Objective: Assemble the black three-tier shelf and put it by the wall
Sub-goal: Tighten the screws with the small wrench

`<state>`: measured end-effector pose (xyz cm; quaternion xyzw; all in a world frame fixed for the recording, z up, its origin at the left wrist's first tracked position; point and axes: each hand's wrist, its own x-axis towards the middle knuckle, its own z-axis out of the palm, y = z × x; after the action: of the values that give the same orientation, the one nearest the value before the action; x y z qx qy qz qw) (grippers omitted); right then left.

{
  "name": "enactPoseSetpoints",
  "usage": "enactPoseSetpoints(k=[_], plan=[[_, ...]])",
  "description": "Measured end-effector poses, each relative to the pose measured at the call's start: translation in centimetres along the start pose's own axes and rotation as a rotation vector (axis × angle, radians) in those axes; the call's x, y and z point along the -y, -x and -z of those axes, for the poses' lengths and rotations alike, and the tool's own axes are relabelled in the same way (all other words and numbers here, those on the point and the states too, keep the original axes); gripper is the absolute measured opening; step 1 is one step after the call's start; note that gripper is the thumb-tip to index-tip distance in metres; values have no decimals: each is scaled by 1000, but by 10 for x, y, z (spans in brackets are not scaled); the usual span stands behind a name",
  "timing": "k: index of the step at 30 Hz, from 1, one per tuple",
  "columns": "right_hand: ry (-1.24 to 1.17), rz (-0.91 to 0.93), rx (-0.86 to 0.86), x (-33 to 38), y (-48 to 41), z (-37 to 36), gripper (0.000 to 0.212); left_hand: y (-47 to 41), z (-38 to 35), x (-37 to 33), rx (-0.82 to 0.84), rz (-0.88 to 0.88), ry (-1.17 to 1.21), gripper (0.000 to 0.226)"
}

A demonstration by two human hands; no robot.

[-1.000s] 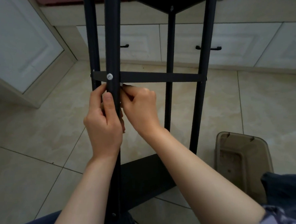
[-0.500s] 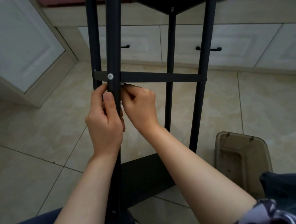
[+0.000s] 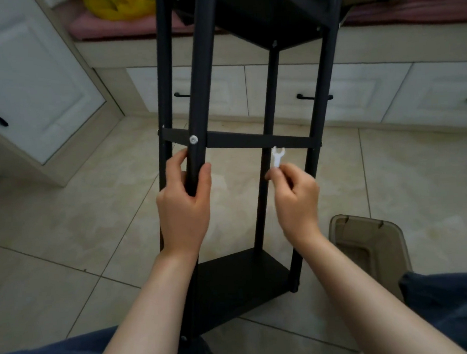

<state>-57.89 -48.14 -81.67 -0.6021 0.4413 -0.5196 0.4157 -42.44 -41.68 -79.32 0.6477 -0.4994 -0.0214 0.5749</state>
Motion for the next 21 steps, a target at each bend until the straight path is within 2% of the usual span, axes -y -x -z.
enactPoseSetpoints(k=[6,9,13,16,21], plan=[[101,-182,-143,7,-32,39,26,10,-1,-3,4,-22,-32,30],[195,-323,-92,14,-63,53,19,11,7,-1,10,-40,-90,35],[351,-369,-18,24,-98,70,21,14,17,1,13,-18,-109,35],[303,-444,59,25,-108,77,19,20,19,-3,18,-21,-97,30],[134,-484,117,26,-116,72,9,28,21,-4,49,5,-97,34]])
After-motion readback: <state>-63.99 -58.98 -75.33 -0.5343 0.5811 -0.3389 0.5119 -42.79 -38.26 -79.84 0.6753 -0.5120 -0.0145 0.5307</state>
